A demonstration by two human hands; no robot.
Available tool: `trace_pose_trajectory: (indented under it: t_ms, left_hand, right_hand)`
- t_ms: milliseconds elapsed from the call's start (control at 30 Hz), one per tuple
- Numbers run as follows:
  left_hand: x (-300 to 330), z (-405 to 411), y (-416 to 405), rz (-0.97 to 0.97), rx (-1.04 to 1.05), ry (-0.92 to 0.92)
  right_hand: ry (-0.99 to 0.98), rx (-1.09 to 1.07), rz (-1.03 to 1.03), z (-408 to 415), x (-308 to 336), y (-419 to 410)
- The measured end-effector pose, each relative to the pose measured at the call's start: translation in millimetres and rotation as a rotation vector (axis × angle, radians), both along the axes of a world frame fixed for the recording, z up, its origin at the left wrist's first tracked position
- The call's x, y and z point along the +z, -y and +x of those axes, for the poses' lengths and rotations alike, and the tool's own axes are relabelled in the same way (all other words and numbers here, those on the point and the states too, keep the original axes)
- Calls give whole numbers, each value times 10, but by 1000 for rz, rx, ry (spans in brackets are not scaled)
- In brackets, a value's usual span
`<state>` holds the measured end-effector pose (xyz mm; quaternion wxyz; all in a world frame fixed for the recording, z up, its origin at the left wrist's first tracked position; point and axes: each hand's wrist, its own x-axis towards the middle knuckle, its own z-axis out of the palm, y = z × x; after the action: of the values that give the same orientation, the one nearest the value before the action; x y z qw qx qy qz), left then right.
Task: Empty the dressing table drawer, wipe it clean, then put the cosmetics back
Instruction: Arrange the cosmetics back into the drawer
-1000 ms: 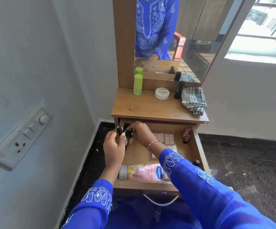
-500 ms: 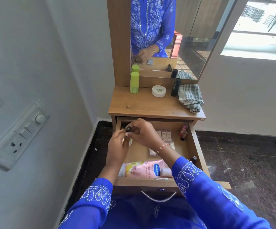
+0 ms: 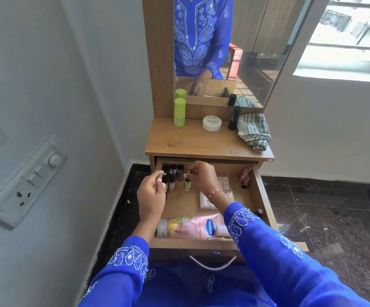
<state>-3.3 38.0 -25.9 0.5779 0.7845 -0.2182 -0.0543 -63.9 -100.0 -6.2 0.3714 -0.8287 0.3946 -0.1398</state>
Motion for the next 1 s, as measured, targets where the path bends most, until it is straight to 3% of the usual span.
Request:
trace_pose_trajectory:
  t_ms: [233, 1000]
  left_hand:
    - [-3, 99, -35, -108, 150, -239]
    - [6, 79, -9, -72, 112, -196]
  right_hand:
    - [-93, 38, -12, 194, -133, -47]
    - [36, -69, 104, 262, -205, -122]
